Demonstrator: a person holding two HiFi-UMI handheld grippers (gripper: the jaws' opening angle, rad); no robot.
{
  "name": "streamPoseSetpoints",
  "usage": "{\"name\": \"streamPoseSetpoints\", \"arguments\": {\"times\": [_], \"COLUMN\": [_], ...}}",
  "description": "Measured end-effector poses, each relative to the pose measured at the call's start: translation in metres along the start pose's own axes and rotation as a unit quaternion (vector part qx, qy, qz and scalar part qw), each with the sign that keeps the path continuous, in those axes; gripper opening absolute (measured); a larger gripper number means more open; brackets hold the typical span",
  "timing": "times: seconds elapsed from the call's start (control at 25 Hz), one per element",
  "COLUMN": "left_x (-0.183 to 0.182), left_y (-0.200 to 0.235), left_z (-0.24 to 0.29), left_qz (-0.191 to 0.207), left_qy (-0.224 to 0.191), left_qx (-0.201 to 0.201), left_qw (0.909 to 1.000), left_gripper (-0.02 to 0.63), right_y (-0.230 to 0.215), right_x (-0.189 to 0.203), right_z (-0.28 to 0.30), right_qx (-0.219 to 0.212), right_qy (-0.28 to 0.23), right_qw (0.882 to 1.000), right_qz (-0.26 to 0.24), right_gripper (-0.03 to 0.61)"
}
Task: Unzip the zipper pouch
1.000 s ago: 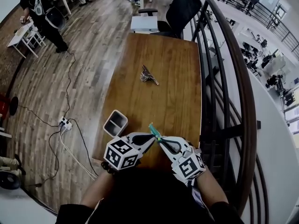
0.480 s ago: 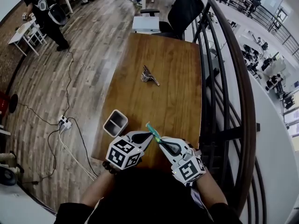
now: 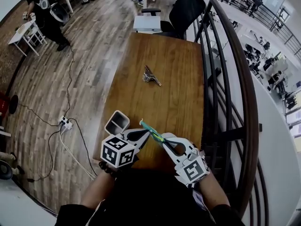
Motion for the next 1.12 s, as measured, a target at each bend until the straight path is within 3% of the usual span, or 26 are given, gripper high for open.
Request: {"name": "streamPoseSetpoints", "arguments": {"times": [0.16, 0.44, 1.12], "left_x": [-0.005, -0.009, -0.007], "left_y": [0.005, 0.016, 0.04], "left_z": [-0.005, -0.015, -0.033], "left_qz": [0.027, 0.002, 0.008], "left_qy": [0.0, -0.012, -0.014], "left_qx": [-0.023, -0.032, -0.087], "left_qw": [0.9994, 0.9994, 0.9961], "left_gripper": [0.012, 0.013, 0.012], "right_y": [-0.002, -0.012, -0.013], "right_x": [-0.005, 0.003, 0.012], "right_z": [-0.001, -0.004, -0.009], "right_qx": [0.001, 0.01, 0.016], "right_qy": [-0.004, -0.003, 0.002], "right_qw": [1.0, 1.0, 1.0], "right_qz": [-0.002, 0.013, 0.018], "right_gripper": [0.017, 0.018, 0.018]}}
Point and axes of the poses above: the fingertips, and each gripper's own axes: z forward along the fingers, y to its left, x out of its underside, the point moved 4 cm from there along -z, backward along the fingers, and after that the axes turned 6 degrees about -z, right-handed, at the moved point
